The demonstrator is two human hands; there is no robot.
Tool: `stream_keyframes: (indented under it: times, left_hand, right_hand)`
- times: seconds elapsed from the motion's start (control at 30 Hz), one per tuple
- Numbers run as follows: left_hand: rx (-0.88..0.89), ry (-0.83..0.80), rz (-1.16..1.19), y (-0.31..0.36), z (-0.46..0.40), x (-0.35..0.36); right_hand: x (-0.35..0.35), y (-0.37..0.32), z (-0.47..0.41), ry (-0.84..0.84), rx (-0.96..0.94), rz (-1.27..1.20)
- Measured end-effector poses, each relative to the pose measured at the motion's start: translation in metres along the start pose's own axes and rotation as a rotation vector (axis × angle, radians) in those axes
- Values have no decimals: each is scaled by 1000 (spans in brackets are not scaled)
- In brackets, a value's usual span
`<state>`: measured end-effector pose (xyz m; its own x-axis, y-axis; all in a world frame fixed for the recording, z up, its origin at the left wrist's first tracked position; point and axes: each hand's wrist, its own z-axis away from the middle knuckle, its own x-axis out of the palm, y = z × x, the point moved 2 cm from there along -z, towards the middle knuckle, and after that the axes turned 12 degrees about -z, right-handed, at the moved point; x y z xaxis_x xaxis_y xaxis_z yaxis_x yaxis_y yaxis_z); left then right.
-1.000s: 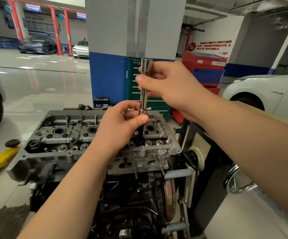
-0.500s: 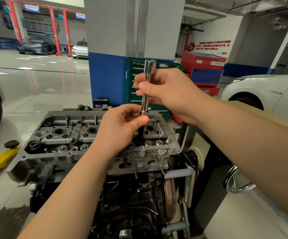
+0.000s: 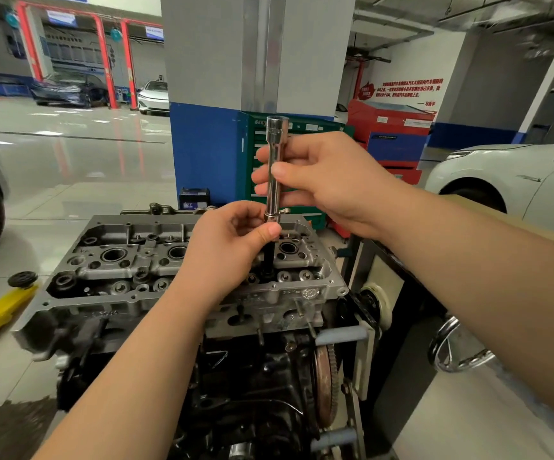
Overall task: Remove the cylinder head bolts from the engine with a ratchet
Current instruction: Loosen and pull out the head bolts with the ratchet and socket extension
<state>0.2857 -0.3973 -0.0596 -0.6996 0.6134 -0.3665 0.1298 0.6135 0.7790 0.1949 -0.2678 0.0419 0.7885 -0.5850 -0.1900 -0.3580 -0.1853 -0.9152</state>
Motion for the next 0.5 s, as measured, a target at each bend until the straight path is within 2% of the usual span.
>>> stream_keyframes:
  times: [0.13, 0.23, 0.3, 0.43, 0.5]
  left_hand:
    - [46, -109, 18, 6, 4, 3]
    - [15, 13, -89, 5, 3, 4]
    - [-16, 76, -65, 3, 1, 2]
    - [-3, 17, -55, 1, 0, 1]
    - [17, -41, -12, 2, 2, 2]
  right_hand:
    - [-4, 3, 2, 164, -108, 121]
    - [-1, 8, 4, 261, -165, 207]
    - [1, 8, 4, 212, -171, 223]
    - [2, 4, 3, 23, -40, 22]
    - [3, 3, 3, 57, -29, 21]
